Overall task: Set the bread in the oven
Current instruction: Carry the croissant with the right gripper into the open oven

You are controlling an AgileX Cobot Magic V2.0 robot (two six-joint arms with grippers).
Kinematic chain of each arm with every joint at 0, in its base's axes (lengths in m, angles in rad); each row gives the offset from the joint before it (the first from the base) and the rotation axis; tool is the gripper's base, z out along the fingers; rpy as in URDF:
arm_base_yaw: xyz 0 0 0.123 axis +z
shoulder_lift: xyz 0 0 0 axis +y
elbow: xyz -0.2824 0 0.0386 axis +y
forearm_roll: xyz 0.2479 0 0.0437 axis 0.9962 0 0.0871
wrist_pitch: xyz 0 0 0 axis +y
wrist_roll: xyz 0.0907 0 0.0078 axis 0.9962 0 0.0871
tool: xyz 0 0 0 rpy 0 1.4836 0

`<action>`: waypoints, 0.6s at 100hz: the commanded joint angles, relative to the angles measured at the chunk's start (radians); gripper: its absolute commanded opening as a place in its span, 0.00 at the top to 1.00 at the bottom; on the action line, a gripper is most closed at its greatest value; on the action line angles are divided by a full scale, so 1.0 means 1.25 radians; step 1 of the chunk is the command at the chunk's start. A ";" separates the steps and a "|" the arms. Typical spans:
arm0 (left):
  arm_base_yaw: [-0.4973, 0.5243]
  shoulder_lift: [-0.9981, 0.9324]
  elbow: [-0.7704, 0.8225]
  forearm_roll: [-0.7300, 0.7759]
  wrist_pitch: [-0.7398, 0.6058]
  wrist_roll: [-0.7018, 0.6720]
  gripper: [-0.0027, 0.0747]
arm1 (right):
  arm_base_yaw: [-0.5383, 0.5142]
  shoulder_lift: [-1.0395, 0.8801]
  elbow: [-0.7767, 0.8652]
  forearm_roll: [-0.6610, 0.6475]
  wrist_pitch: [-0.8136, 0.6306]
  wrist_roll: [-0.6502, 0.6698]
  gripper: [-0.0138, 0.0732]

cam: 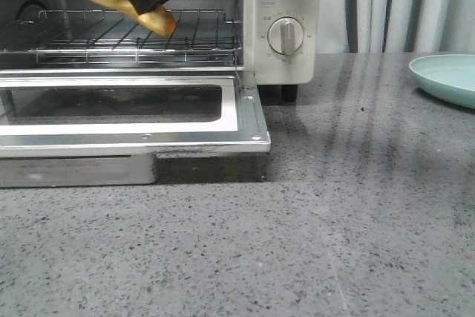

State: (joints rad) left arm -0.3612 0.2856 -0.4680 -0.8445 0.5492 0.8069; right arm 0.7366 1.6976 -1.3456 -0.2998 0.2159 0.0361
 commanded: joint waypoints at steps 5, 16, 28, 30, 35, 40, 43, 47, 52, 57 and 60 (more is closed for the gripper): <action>-0.004 0.009 -0.029 -0.030 -0.032 0.001 0.99 | -0.022 -0.021 -0.034 -0.005 -0.064 -0.002 0.92; -0.004 0.009 -0.029 -0.030 -0.032 0.001 0.99 | -0.031 -0.009 -0.034 -0.002 -0.063 -0.002 0.82; -0.004 0.009 -0.029 -0.030 -0.032 0.001 0.99 | -0.031 0.003 -0.034 0.026 -0.063 -0.002 0.40; -0.004 0.009 -0.029 -0.030 -0.032 0.001 0.99 | -0.031 0.005 -0.034 0.030 -0.064 -0.002 0.35; -0.004 0.009 -0.029 -0.030 -0.032 0.001 0.99 | -0.031 0.007 -0.034 0.034 -0.064 -0.002 0.19; -0.004 0.009 -0.029 -0.030 -0.032 0.001 0.99 | -0.031 0.007 -0.034 0.040 -0.061 -0.002 0.10; -0.004 0.009 -0.029 -0.030 -0.032 0.001 0.99 | -0.031 0.007 -0.034 0.044 -0.061 -0.002 0.07; -0.004 0.009 -0.029 -0.030 -0.032 0.001 0.99 | -0.031 0.003 -0.034 0.053 -0.061 -0.002 0.08; -0.004 0.009 -0.029 -0.030 -0.035 0.001 0.99 | -0.031 -0.005 -0.034 0.068 -0.061 -0.002 0.10; -0.004 0.009 -0.029 -0.030 -0.043 0.001 0.99 | -0.031 -0.016 -0.034 0.095 -0.054 -0.002 0.12; -0.004 0.009 -0.029 -0.030 -0.049 0.001 0.99 | -0.031 -0.026 -0.034 0.124 -0.046 -0.002 0.14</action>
State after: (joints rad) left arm -0.3612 0.2856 -0.4680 -0.8445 0.5489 0.8069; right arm 0.7064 1.7399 -1.3568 -0.2004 0.1999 0.0361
